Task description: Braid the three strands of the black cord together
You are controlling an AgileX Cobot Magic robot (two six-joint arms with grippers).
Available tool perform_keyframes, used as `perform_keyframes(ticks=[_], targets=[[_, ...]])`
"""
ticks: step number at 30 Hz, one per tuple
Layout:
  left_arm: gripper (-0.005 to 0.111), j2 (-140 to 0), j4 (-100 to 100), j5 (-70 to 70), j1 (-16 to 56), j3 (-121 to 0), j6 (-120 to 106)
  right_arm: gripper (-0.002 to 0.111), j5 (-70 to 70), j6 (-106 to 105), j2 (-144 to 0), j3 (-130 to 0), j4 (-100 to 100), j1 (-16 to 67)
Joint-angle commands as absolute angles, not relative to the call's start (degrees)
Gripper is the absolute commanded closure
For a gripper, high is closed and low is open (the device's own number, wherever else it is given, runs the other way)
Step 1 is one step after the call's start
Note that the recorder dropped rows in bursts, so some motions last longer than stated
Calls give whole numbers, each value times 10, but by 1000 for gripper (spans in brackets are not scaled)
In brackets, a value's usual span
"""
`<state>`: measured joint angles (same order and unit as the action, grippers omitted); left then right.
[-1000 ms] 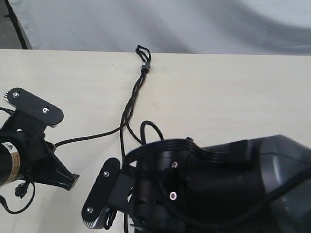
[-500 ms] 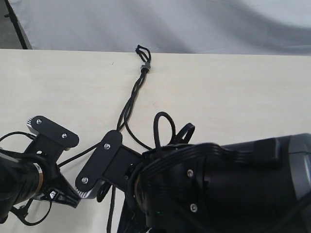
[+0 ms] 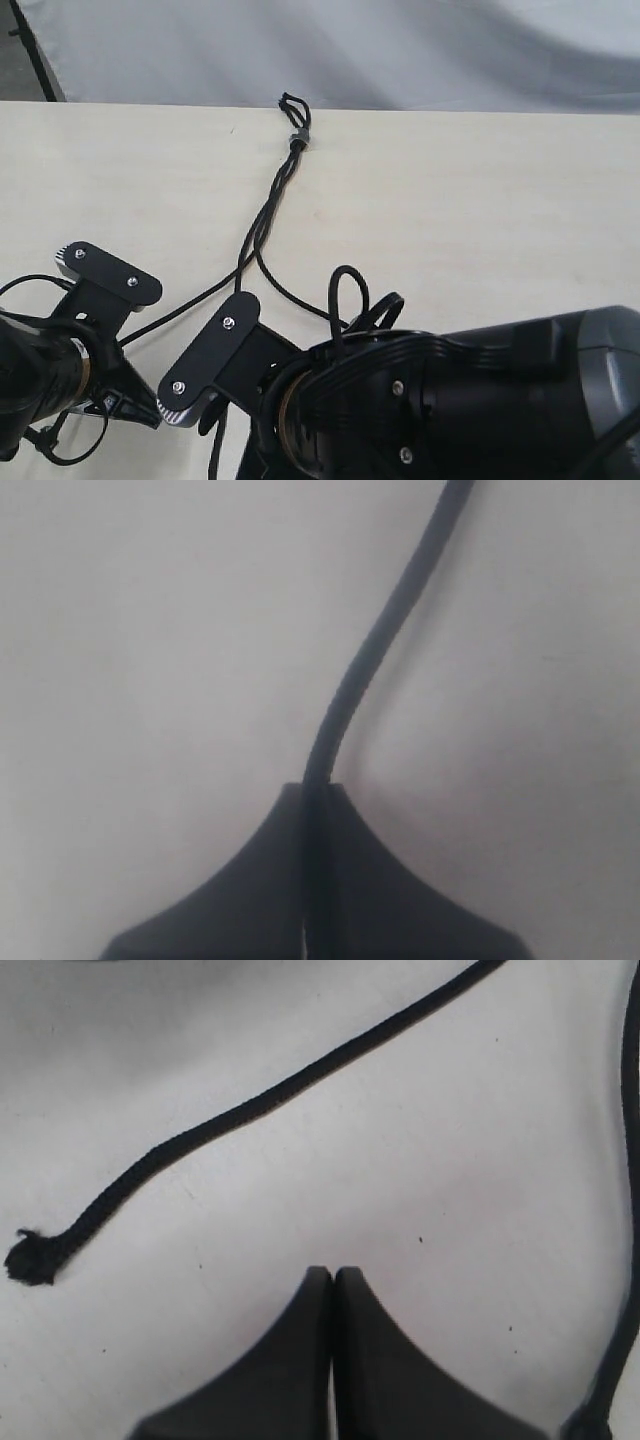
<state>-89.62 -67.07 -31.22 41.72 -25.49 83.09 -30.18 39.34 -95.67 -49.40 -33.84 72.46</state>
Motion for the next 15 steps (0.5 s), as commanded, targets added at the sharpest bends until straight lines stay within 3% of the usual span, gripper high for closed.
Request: perform_keyframes(ticks=[1, 4, 10, 15], targets=[[105, -896, -673, -314, 419, -251, 841, 109, -297, 403, -957, -492, -337, 721], [96, -896, -673, -314, 419, -251, 841, 109, -297, 403, -957, -492, -337, 721], [55, -896, -673, -321, 419, -251, 843, 109, -297, 406, -957, -492, -337, 721], [40, -890, -679, -389, 419, -251, 871, 109, -297, 416, -957, -492, -333, 721]])
